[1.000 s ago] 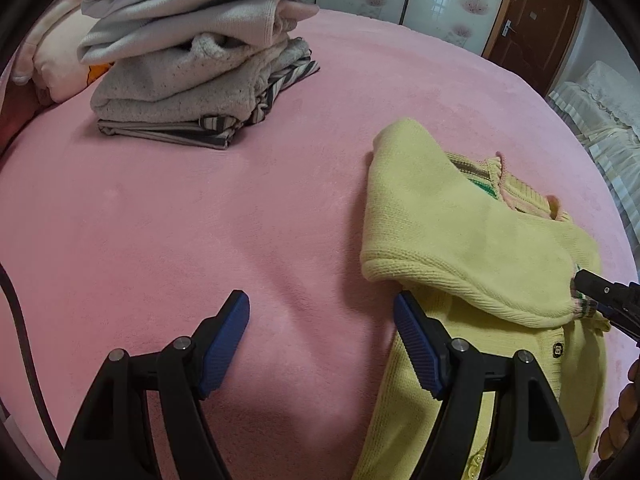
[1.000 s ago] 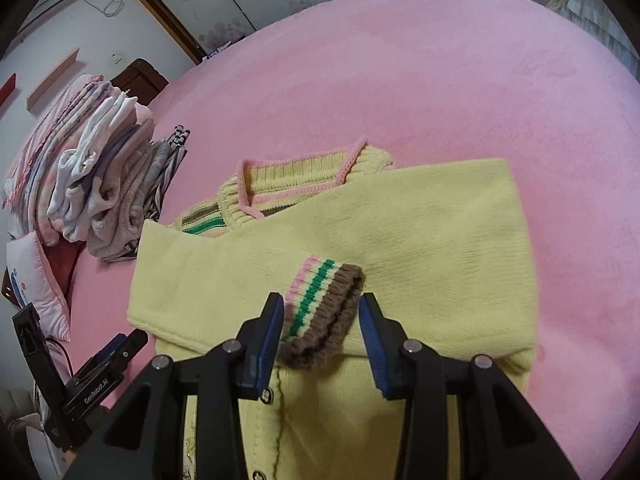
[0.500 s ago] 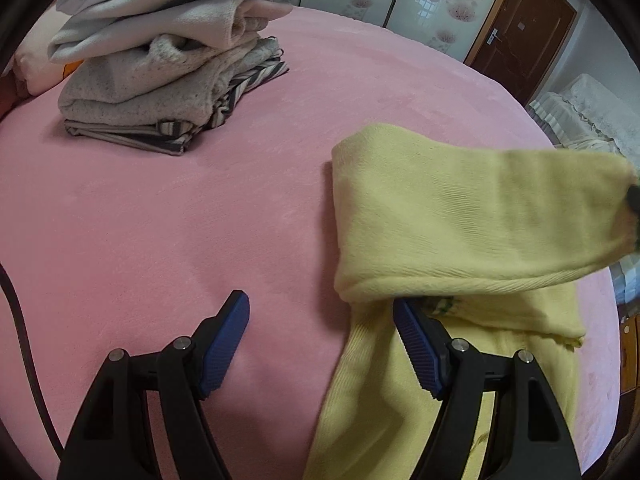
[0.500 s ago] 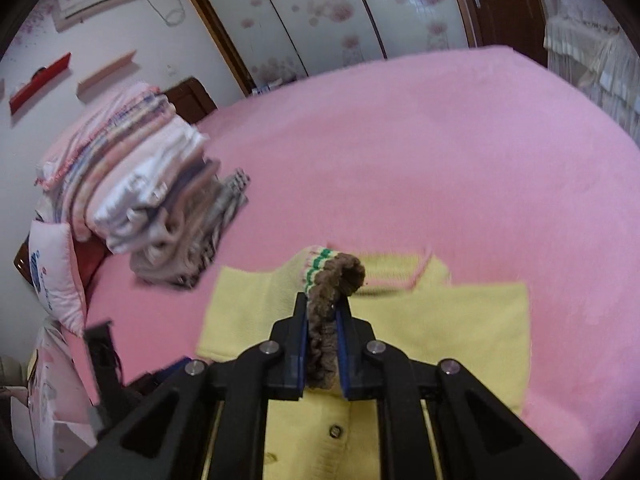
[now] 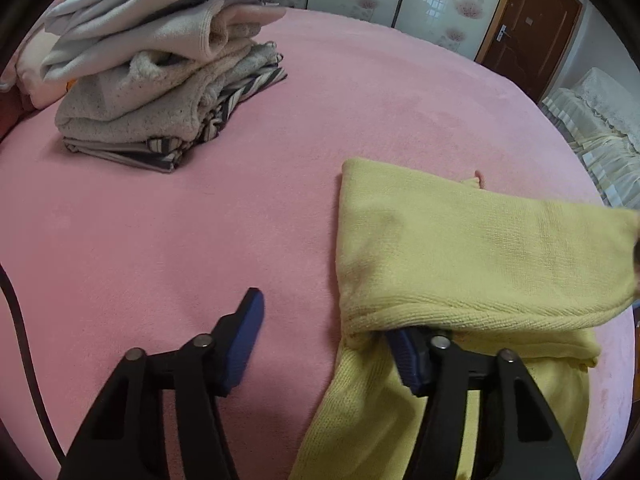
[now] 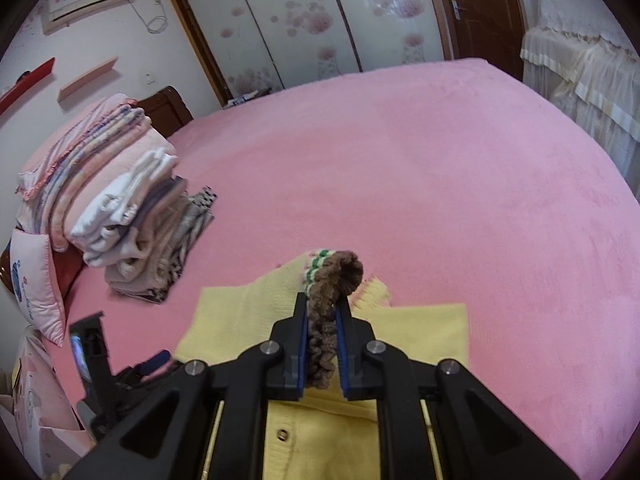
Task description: Fold small clothes
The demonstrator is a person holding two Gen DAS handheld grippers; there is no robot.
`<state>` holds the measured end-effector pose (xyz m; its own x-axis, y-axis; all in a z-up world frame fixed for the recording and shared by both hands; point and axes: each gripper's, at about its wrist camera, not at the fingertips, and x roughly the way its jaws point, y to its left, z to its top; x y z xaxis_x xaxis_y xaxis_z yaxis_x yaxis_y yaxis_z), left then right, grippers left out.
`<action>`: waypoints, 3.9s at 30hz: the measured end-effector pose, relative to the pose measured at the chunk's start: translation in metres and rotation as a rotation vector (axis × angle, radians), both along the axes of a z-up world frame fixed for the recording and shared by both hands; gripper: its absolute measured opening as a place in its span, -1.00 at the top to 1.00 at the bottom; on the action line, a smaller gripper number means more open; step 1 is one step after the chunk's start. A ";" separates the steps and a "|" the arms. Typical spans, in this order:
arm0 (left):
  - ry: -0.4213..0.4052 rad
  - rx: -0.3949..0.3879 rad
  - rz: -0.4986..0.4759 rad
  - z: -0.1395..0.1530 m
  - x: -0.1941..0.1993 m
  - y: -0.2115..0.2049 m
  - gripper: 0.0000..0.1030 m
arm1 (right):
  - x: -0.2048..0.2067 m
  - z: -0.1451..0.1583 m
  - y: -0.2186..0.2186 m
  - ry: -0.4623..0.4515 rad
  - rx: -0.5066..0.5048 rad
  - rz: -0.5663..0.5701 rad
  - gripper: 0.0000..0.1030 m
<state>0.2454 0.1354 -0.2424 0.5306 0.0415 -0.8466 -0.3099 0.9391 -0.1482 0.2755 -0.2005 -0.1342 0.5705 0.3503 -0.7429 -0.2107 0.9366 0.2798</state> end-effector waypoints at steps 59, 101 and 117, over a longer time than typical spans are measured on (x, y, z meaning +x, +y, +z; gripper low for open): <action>-0.107 0.041 -0.069 0.056 -0.032 0.000 -0.50 | -0.020 -0.026 -0.043 -0.010 -0.147 -0.068 0.14; -0.140 0.082 -0.197 0.086 0.010 -0.051 -0.76 | -0.041 -0.022 -0.051 0.061 -0.109 -0.132 0.91; -0.321 0.115 -0.258 0.195 -0.125 -0.075 -0.77 | -0.154 0.083 -0.048 -0.157 -0.144 -0.122 0.30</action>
<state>0.1200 0.0607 -0.0476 0.7718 -0.0431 -0.6344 -0.0175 0.9959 -0.0889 0.1219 -0.2487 -0.0510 0.7143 0.1684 -0.6793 -0.1238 0.9857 0.1142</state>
